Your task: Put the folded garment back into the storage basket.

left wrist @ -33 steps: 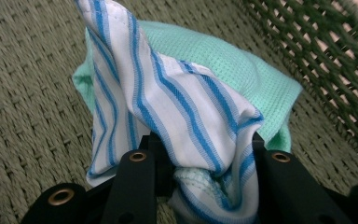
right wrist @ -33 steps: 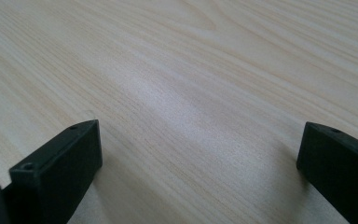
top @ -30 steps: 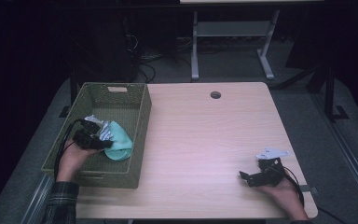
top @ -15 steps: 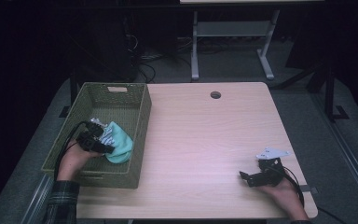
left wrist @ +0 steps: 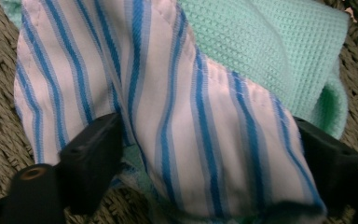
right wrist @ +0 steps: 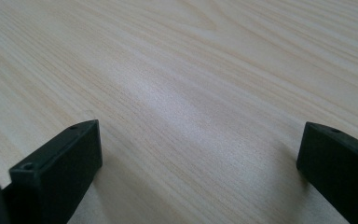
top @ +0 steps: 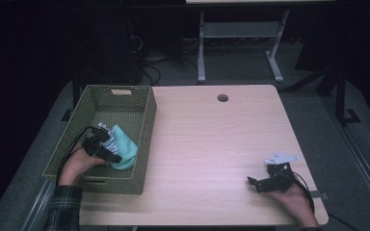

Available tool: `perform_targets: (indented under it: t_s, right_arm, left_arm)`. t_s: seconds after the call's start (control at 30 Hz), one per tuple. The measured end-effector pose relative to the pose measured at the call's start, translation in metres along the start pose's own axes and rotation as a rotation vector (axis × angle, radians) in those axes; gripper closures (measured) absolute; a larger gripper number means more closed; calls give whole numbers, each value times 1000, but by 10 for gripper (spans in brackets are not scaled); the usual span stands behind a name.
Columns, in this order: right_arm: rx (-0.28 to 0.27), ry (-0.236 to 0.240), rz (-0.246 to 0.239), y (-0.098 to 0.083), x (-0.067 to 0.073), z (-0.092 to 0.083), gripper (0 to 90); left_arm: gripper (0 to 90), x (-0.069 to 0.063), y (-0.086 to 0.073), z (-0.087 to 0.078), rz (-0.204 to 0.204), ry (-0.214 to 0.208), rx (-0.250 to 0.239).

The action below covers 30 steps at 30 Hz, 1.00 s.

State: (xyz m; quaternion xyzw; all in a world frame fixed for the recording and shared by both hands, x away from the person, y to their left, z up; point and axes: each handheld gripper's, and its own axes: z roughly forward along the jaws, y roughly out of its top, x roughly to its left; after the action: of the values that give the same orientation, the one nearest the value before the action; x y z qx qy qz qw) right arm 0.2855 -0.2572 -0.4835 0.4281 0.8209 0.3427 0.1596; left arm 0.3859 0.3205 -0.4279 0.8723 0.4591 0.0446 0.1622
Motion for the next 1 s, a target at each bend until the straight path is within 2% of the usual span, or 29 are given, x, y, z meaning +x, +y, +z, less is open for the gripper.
perform_targets:
  t_s: [0.23, 0.3, 0.5, 0.6, 0.73, 0.8, 0.9, 1.0]
  right_arm:
    - [0, 0, 0, 0, 0, 0, 0]
    - [0, 1, 0, 0, 0, 0, 0]
    - [0, 1, 0, 0, 0, 0, 0]
    - [0, 1, 0, 0, 0, 0, 0]
    - [0, 1, 0, 0, 0, 0, 0]
    - [0, 2, 0, 0, 0, 0, 0]
    - [0, 1, 0, 0, 0, 0, 0]
    - [0, 2, 0, 0, 0, 0, 0]
  left_arm:
    - [134, 1, 0, -5, -2, 20, -35]
    - [133, 2, -1, -11, -14, 12, -78]
    - [130, 1, 0, -18, 1, 24, -122]
    - [130, -1, 3, -28, 7, 10, -179]
    - [131, -5, 6, -36, 18, 0, -212]
    - [131, -8, 9, -45, 23, -17, -259]
    - [131, -10, 10, -50, 16, -19, -279]
    - [131, -14, 13, -56, 27, -21, -296]
